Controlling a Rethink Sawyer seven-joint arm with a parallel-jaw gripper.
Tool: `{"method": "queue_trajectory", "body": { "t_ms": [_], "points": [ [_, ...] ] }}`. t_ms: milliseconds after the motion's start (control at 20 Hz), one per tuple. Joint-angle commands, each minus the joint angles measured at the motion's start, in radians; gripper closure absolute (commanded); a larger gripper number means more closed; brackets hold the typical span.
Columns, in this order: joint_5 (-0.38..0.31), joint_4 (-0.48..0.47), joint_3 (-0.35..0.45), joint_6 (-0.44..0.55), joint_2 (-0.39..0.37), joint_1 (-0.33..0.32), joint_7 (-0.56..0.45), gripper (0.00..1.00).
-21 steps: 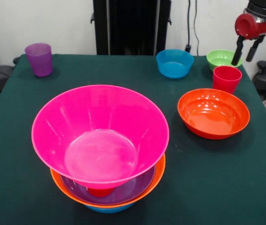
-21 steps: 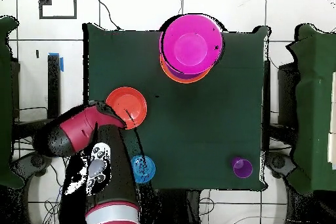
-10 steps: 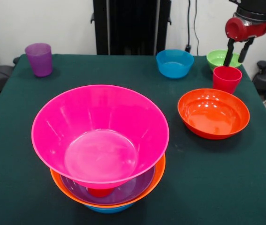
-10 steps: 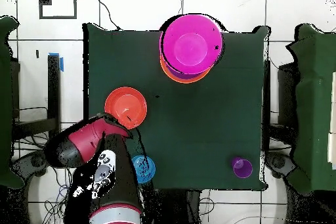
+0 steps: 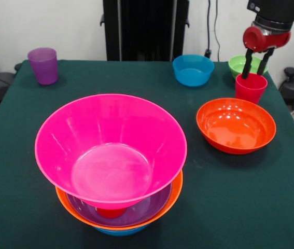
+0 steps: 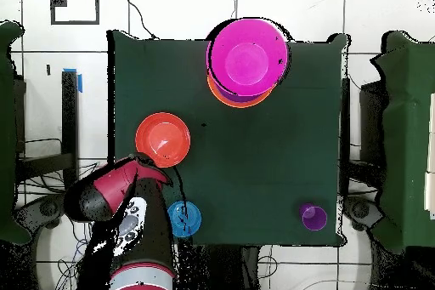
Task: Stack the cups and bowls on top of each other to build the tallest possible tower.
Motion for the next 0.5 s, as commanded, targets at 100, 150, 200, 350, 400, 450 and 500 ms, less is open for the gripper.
{"method": "queue_trajectory", "body": {
  "t_ms": [100,150,200,350,400,450,500],
  "points": [
    [0.012,0.024,-0.016,-0.048,0.069,0.037,0.196,0.00],
    [0.014,0.022,-0.020,-0.048,0.070,0.041,0.197,0.00],
    [0.017,0.022,-0.022,-0.051,0.072,0.042,0.200,0.00],
    [0.028,0.022,-0.025,-0.055,0.079,0.046,0.210,0.00],
    [0.030,0.020,-0.028,-0.057,0.081,0.051,0.215,0.00],
    [0.031,0.018,-0.031,-0.058,0.083,0.056,0.219,0.00],
    [0.030,0.016,-0.034,-0.060,0.085,0.061,0.223,0.00]
  ]
}}
